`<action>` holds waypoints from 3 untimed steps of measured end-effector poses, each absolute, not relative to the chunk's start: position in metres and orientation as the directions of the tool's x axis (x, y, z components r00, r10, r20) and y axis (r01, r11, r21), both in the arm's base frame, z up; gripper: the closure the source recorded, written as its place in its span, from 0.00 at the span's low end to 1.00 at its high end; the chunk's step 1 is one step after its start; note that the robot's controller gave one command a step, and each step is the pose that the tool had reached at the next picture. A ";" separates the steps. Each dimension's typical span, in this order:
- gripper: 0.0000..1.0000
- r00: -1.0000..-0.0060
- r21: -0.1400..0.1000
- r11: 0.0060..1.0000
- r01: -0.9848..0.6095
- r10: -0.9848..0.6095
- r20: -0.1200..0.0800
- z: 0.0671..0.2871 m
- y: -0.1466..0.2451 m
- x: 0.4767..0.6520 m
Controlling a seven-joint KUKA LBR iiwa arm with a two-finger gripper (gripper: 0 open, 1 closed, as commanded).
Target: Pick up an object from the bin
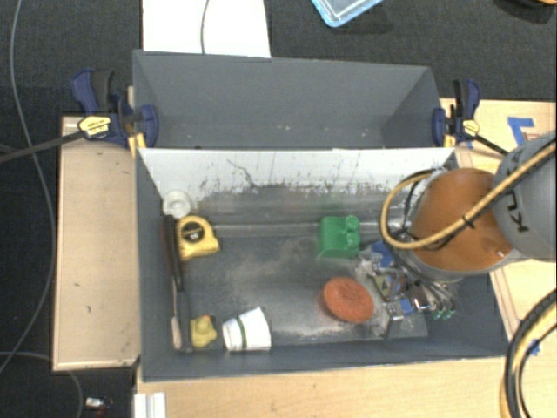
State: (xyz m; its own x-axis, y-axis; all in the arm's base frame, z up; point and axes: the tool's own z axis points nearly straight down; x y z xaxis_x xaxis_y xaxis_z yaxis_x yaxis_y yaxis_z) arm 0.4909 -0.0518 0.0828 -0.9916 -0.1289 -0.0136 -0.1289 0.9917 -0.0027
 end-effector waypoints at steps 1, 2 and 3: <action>0.00 -0.971 -0.004 0.971 -0.238 -0.238 -0.017 0.080 -0.051 0.497; 1.00 -0.979 -0.003 0.979 -0.203 -0.203 -0.015 0.070 -0.046 0.486; 0.00 -0.979 -0.003 0.979 -0.202 -0.202 -0.016 0.070 -0.046 0.487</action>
Offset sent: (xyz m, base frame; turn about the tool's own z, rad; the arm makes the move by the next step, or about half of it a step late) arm -0.0045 0.0055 -0.0128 -0.0751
